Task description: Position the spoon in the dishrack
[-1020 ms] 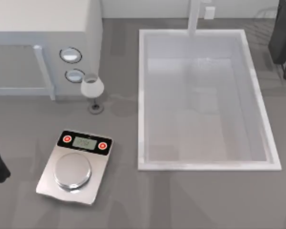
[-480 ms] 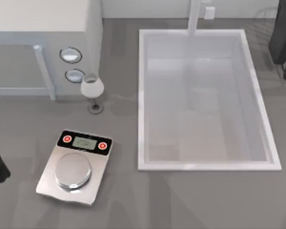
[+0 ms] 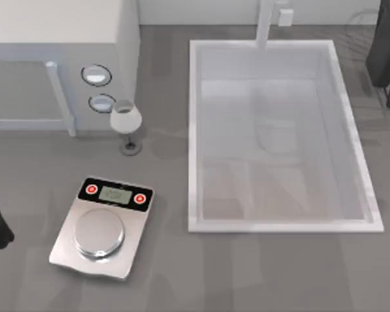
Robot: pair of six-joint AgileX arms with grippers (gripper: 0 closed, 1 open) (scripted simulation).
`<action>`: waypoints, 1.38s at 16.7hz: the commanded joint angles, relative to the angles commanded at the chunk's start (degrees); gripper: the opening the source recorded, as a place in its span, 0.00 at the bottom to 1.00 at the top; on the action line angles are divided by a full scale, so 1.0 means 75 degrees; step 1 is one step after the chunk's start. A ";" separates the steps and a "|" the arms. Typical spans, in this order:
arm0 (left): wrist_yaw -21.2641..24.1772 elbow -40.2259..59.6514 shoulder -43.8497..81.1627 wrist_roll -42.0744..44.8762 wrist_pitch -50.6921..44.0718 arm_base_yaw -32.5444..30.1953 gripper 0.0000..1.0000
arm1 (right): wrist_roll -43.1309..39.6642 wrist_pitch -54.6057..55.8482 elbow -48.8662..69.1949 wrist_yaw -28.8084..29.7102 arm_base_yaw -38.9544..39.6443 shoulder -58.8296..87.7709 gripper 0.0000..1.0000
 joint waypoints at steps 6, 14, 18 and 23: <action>0.0000 0.0000 0.0000 0.0000 0.0000 0.0000 1.00 | -0.0014 0.3258 -0.0661 0.1106 0.1032 0.2416 0.00; 0.0000 0.0000 0.0000 0.0000 0.0000 0.0000 1.00 | -0.0004 0.3997 -0.0917 0.1515 0.1418 0.3092 0.00; 0.0000 0.0000 0.0000 0.0000 0.0000 0.0000 1.00 | -0.0004 0.3997 -0.0917 0.1515 0.1418 0.3092 0.30; 0.0000 0.0000 0.0000 0.0000 0.0000 0.0000 1.00 | -0.0004 0.3997 -0.0917 0.1515 0.1418 0.3092 0.68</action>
